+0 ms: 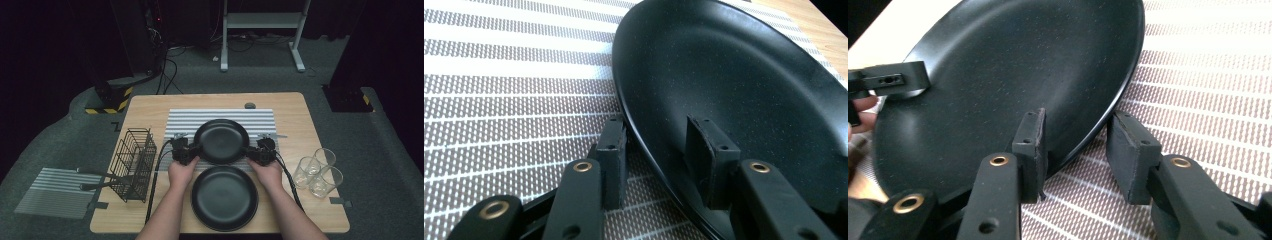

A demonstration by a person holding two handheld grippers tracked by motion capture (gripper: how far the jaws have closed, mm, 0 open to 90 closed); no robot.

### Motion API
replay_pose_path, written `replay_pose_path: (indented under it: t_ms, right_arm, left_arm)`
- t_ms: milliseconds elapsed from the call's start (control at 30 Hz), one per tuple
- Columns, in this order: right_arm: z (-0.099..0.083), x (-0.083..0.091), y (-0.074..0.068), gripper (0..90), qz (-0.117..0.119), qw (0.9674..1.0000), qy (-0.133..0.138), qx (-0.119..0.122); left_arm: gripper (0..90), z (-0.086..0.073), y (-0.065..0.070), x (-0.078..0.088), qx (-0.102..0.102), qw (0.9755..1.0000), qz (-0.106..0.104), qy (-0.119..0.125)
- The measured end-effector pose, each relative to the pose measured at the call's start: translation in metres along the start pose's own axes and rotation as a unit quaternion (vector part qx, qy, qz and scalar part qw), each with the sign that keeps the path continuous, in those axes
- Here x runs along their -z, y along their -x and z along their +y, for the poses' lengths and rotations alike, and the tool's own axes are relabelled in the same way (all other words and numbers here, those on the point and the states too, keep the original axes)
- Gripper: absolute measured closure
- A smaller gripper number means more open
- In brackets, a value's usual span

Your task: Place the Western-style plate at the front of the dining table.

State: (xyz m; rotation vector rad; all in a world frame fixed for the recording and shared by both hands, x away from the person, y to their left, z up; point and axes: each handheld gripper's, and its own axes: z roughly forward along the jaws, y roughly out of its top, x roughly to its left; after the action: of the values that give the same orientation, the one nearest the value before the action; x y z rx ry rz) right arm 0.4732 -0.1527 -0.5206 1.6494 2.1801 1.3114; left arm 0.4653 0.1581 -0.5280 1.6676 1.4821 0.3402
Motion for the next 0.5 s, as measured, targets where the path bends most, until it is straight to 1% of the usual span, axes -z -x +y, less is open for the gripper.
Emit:
replay_pose_path:
  t_ms: [67, 100, 133, 200, 233, 267, 367, 400, 433, 467, 500]
  right_arm:
    - [-0.0013, 0.0023, -0.0008, 59.8, 0.002, 1.0000, -0.002, -0.002]
    - [-0.0021, 0.0024, -0.0016, 59.9, 0.002, 1.0000, 0.004, -0.006]
    - [-0.0023, 0.0031, -0.0012, 60.1, 0.001, 1.0000, 0.003, -0.003]
    - [-0.0022, 0.0041, -0.0021, 60.8, -0.001, 1.0000, -0.001, -0.006]
    - [-0.0022, 0.0035, -0.0015, 61.4, -0.001, 1.0000, 0.000, -0.005]
    - [-0.0019, 0.0025, -0.0016, 61.8, -0.002, 1.0000, 0.003, -0.009]
    - [0.0006, 0.0009, -0.0009, 63.5, -0.008, 0.9999, -0.003, -0.008]
    - [0.0010, -0.0009, -0.0009, 63.8, -0.012, 0.9999, 0.002, -0.008]
    - [0.0017, -0.0013, 0.0008, 64.2, -0.009, 0.9999, 0.001, -0.008]
    - [0.0024, -0.0015, 0.0017, 64.3, -0.009, 0.9999, -0.001, -0.013]
    - [0.0025, -0.0030, 0.0021, 64.3, -0.010, 0.9999, 0.005, -0.012]
  left_arm:
    - [61.6, -0.0015, 0.0018, 0.0014, 0.010, 1.0000, -0.001, 0.000]
    - [61.7, -0.0019, 0.0015, 0.0024, 0.002, 1.0000, 0.001, 0.000]
    - [61.7, -0.0024, 0.0018, 0.0033, 0.000, 1.0000, 0.002, -0.002]
    - [61.6, -0.0034, 0.0026, 0.0041, -0.001, 1.0000, 0.003, -0.001]
    - [61.5, -0.0040, 0.0036, 0.0042, 0.005, 1.0000, 0.002, 0.000]
    - [61.4, -0.0044, 0.0034, 0.0045, -0.001, 1.0000, 0.003, 0.000]
    - [61.3, -0.0054, 0.0053, 0.0049, 0.000, 1.0000, 0.007, 0.001]
    - [61.0, -0.0057, 0.0061, 0.0050, -0.003, 1.0000, 0.007, 0.000]
    - [60.7, -0.0061, 0.0074, 0.0048, 0.002, 1.0000, 0.007, 0.001]
    - [60.5, -0.0062, 0.0073, 0.0047, 0.002, 1.0000, 0.006, 0.001]
    - [60.5, -0.0059, 0.0060, 0.0046, -0.004, 1.0000, 0.004, 0.001]
